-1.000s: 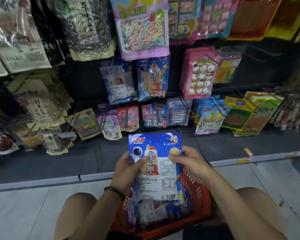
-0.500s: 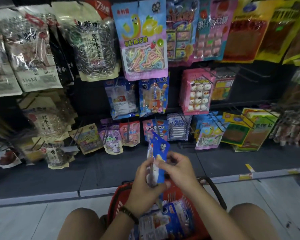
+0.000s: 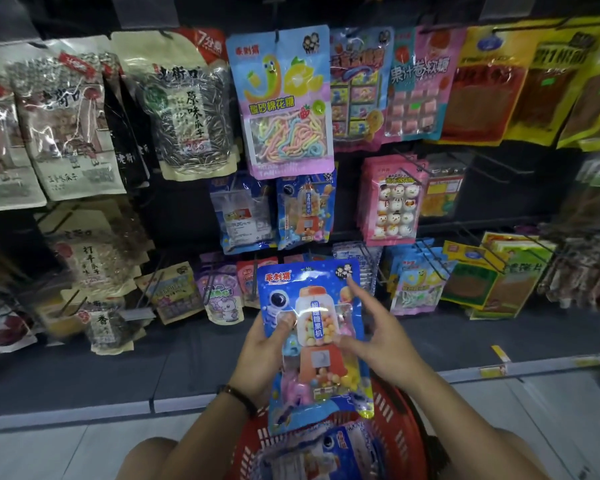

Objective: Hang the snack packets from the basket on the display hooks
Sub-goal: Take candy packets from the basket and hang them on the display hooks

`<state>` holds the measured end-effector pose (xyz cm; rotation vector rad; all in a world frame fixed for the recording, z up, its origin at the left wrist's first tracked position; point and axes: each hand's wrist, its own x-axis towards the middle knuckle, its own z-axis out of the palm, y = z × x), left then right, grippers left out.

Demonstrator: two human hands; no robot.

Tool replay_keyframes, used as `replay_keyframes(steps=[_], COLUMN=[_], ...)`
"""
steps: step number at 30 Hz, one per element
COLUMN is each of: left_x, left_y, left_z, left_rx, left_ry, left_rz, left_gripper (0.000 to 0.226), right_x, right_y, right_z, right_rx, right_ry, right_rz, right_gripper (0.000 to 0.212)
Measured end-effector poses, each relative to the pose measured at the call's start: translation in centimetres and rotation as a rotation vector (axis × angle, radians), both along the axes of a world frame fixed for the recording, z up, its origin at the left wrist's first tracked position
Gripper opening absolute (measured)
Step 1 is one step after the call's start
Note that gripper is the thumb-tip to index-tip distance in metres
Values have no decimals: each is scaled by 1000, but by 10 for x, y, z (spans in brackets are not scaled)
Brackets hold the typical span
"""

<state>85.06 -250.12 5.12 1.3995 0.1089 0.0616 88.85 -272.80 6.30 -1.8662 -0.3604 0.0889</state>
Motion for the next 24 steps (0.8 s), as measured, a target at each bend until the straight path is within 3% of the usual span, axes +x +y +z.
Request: replay_keyframes(steps=[2,5,9,15,24], left_x=[7,18,34,80,150], left_y=[1,1,0,-3,-5], left_z=[4,8,7,19,34], left_rx=[33,197,260,346,342], left_ry=[-1,-58,-112,-193,-199], left_rz=[4,1,-82,-10,45], left_gripper=[35,40,76,110,117], right_x=[3,9,30,81,153], right_y=[2,5,8,16,20], right_z=[-2,-5,-4,5,17], right_rx=[87,170,141,1,-31], right_ry=[54,37,-47,-89,-196], right_rz=[74,20,-44,-74,-118], right_gripper=[100,104,108,111,110])
